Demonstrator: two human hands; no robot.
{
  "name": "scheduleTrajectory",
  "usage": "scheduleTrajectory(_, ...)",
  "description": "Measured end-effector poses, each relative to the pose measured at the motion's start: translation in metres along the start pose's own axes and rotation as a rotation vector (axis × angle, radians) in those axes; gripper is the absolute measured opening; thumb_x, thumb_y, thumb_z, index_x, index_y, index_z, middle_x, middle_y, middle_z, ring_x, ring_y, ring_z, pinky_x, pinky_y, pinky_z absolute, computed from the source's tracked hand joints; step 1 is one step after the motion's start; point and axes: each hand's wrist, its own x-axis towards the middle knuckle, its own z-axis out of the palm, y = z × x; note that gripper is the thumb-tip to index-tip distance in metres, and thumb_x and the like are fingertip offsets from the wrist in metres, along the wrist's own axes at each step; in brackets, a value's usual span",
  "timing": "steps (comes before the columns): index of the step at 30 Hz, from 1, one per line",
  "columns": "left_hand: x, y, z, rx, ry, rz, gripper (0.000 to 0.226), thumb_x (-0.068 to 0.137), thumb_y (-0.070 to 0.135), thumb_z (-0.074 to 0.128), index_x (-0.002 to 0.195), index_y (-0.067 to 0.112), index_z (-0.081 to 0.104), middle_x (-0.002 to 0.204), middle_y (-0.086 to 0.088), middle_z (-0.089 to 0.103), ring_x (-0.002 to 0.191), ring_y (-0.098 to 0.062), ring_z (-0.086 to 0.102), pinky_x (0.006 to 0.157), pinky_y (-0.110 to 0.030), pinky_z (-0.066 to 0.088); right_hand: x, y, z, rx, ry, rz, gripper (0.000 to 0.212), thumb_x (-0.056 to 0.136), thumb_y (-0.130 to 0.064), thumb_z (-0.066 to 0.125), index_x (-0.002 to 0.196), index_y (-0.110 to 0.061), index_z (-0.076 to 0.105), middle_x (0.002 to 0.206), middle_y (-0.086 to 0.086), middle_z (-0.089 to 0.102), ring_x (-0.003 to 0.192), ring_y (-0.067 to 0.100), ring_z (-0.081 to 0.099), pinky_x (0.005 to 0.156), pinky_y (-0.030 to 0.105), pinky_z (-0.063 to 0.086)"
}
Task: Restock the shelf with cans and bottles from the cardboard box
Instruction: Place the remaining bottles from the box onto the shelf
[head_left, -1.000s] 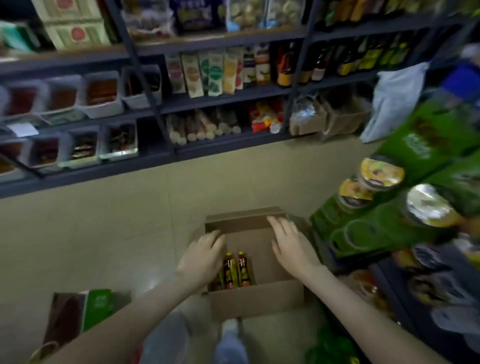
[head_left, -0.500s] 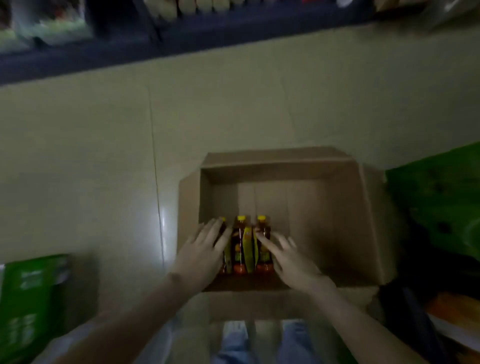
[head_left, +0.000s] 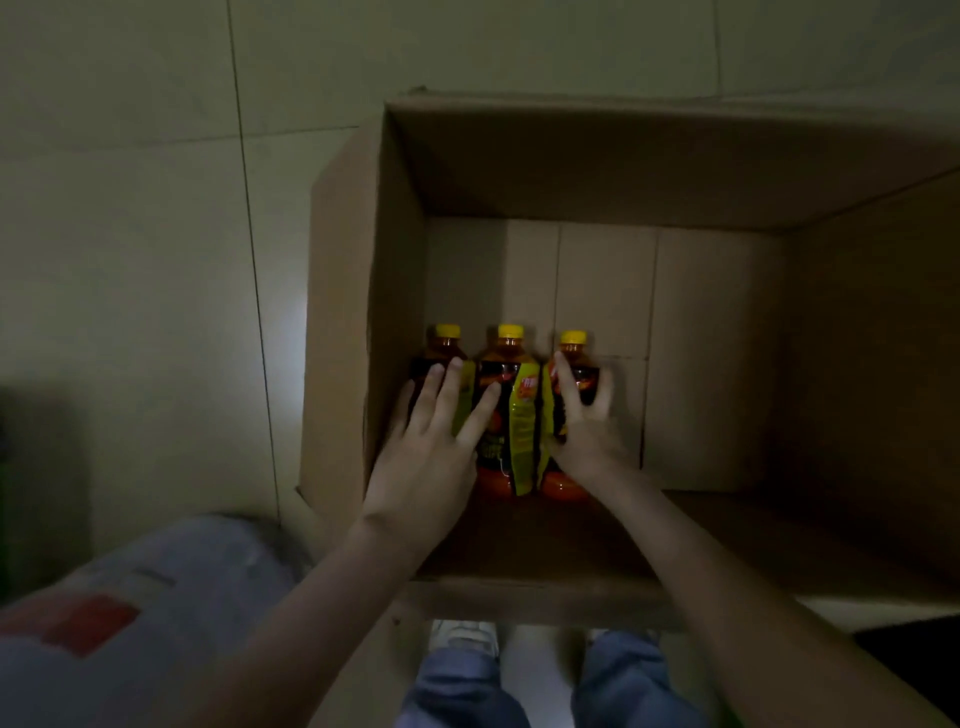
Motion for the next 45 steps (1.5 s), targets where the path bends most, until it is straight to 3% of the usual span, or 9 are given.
scheduleTrajectory(3, 0.005, 0.006, -0.001, -0.236, -0.118, -0.102, 0.068, 0.101, 0.032, 0.036, 0.151, 0.035, -0.009, 0.16, -0.01, -0.012, 0.147, -0.027, -0.006, 0.117, -0.038, 0.001, -0.001, 0.001, -0.006, 0.125, 0.011, 0.015, 0.099, 0.085, -0.014, 0.068, 0.146, -0.054, 0.0, 0.156, 0.002, -0.015, 0.141, 0.04, 0.018, 0.107, 0.055, 0.035)
scheduleTrajectory(7, 0.015, 0.014, -0.006, -0.68, -0.196, -0.146, 0.081, 0.094, 0.034, 0.052, 0.145, 0.054, -0.007, 0.152, -0.012, 0.027, 0.133, -0.029, 0.038, 0.106, -0.041, 0.04, -0.021, -0.005, -0.034, 0.416, 0.066, 0.007, 0.095, 0.082, -0.003, 0.069, 0.139, -0.055, 0.012, 0.158, 0.0, -0.004, 0.145, 0.029, 0.012, 0.112, 0.047, 0.026)
scheduleTrajectory(14, 0.006, 0.029, -0.039, -1.204, -0.281, -0.151, 0.113, 0.083, 0.033, 0.072, 0.139, 0.051, -0.024, 0.132, 0.033, 0.037, 0.111, 0.015, 0.05, 0.094, -0.008, 0.04, -0.064, -0.06, -0.079, 0.635, 0.006, -0.318, 0.099, 0.079, -0.007, 0.073, 0.134, -0.068, 0.016, 0.151, -0.01, 0.011, 0.139, 0.014, 0.024, 0.11, 0.036, 0.036)
scheduleTrajectory(18, -0.009, 0.009, -0.058, -1.382, -0.087, -0.294, 0.111, 0.073, 0.042, 0.075, 0.145, 0.052, -0.008, 0.129, 0.032, 0.046, 0.114, 0.014, 0.05, 0.103, -0.029, 0.044, -0.049, -0.068, -0.076, 0.887, -0.162, -0.246, 0.072, 0.093, -0.022, 0.057, 0.131, -0.066, 0.016, 0.137, -0.034, 0.027, 0.124, -0.015, 0.036, 0.097, 0.017, 0.041)
scheduleTrajectory(22, -0.026, -0.012, -0.073, -1.547, 0.026, -0.37, 0.108, 0.062, 0.046, 0.076, 0.144, 0.052, 0.006, 0.135, 0.017, 0.05, 0.12, -0.004, 0.054, 0.1, -0.042, 0.047, -0.021, -0.048, -0.027, 0.56, -0.14, -0.061, 0.091, 0.089, -0.035, 0.063, 0.139, -0.06, -0.009, 0.158, -0.005, -0.003, 0.144, 0.022, 0.012, 0.11, 0.054, 0.03)
scheduleTrajectory(26, -0.034, -0.031, -0.085, -1.529, 0.094, -0.294, 0.088, 0.079, 0.016, 0.074, 0.137, 0.048, 0.016, 0.117, 0.033, 0.057, 0.114, 0.002, 0.057, 0.084, -0.019, 0.052, -0.002, -0.045, 0.02, 0.25, -0.128, -0.054, 0.11, 0.086, -0.032, 0.067, 0.134, -0.057, -0.029, 0.157, 0.001, -0.017, 0.143, 0.035, 0.016, 0.108, 0.053, 0.034)
scheduleTrajectory(32, -0.045, -0.035, -0.104, -1.524, 0.06, -0.318, 0.082, 0.081, 0.008, 0.066, 0.136, 0.045, 0.017, 0.11, 0.035, 0.06, 0.109, 0.004, 0.06, 0.079, -0.015, 0.051, -0.012, -0.046, 0.009, 0.488, -0.052, 0.009, 0.1, 0.083, -0.008, 0.066, 0.147, -0.048, 0.001, 0.154, 0.008, 0.014, 0.136, 0.035, 0.03, 0.1, 0.049, 0.04)
scheduleTrajectory(39, -0.084, -0.014, -0.207, -1.508, -0.107, -0.321, 0.107, 0.066, 0.036, 0.075, 0.148, 0.043, 0.005, 0.136, 0.012, 0.049, 0.12, -0.005, 0.055, 0.094, -0.03, 0.051, -0.138, -0.08, -0.146, 0.795, 0.031, -0.04, 0.105, 0.077, 0.006, 0.07, 0.133, -0.064, 0.015, 0.139, -0.003, 0.042, 0.126, 0.021, 0.046, 0.105, 0.057, 0.037)
scheduleTrajectory(45, -0.142, 0.035, -0.364, -1.412, -0.2, -0.075, 0.103, 0.077, 0.023, 0.069, 0.149, 0.039, -0.003, 0.143, 0.009, 0.039, 0.126, -0.005, 0.047, 0.096, -0.026, 0.047, -0.308, -0.136, -0.305, 0.897, 0.075, -0.212, 0.101, 0.079, 0.011, 0.067, 0.138, -0.053, 0.015, 0.125, -0.024, 0.045, 0.107, -0.01, 0.055, 0.094, 0.036, 0.046)
